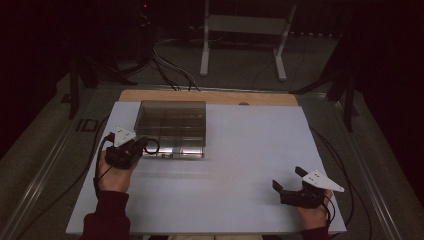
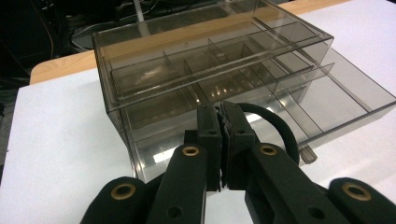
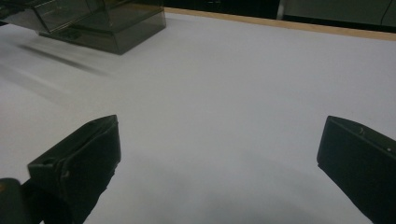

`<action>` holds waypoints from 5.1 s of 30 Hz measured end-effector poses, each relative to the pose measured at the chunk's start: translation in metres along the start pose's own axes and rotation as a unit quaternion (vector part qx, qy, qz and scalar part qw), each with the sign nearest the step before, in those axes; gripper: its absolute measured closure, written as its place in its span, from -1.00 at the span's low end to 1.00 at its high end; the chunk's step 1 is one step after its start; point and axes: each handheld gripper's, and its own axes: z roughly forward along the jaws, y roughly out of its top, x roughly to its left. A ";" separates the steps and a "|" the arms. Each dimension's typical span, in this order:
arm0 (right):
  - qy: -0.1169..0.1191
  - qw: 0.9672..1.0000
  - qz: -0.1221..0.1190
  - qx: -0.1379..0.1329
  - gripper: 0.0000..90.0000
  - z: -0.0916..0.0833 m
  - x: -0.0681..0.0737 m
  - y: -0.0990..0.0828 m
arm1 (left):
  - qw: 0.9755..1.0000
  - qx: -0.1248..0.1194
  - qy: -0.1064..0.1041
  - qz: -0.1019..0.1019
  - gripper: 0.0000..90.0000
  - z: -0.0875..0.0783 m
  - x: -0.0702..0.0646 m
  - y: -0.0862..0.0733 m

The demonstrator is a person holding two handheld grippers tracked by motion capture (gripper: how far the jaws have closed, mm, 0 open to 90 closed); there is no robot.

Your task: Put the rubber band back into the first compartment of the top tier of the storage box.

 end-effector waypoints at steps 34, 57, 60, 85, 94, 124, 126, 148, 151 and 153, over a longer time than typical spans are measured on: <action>0.001 1.000 0.001 -0.001 -1.00 0.000 -0.001 0.000 | 1.000 0.001 0.011 -0.013 0.98 0.016 0.022 0.005; 0.001 1.000 0.001 -0.001 -1.00 -0.001 0.000 0.000 | 1.000 0.027 0.011 -0.002 0.98 0.029 0.033 0.000; 0.001 1.000 -0.001 0.000 -1.00 0.000 0.001 0.000 | 0.999 0.032 0.011 -0.001 0.98 0.031 0.033 -0.001; 0.002 1.000 -0.002 0.002 -1.00 0.001 0.001 0.000 | 1.000 0.022 0.003 -0.015 0.12 0.031 0.033 -0.007; 0.002 1.000 -0.002 0.002 -1.00 0.001 0.001 0.000 | 0.999 -0.007 0.009 -0.032 -0.33 0.023 0.033 -0.002; 0.002 1.000 -0.001 0.002 -1.00 0.001 0.001 0.000 | 0.998 -0.049 -0.013 -0.025 -0.99 0.004 0.015 0.005; 0.002 1.000 -0.002 0.002 -1.00 0.001 0.001 0.000 | 0.998 -0.056 -0.016 -0.023 -0.99 0.001 0.012 0.006; 0.003 1.000 -0.004 0.002 -1.00 0.001 0.001 0.000 | 0.996 -0.071 -0.041 0.021 -0.99 -0.002 -0.012 -0.011; 0.003 1.000 -0.004 0.002 -1.00 0.001 0.001 0.000 | 0.996 -0.074 -0.044 0.023 -0.99 -0.002 -0.015 -0.015; 0.003 1.000 -0.004 0.002 -1.00 0.001 0.001 0.000 | 0.996 -0.074 -0.047 0.023 -0.99 -0.002 -0.017 -0.017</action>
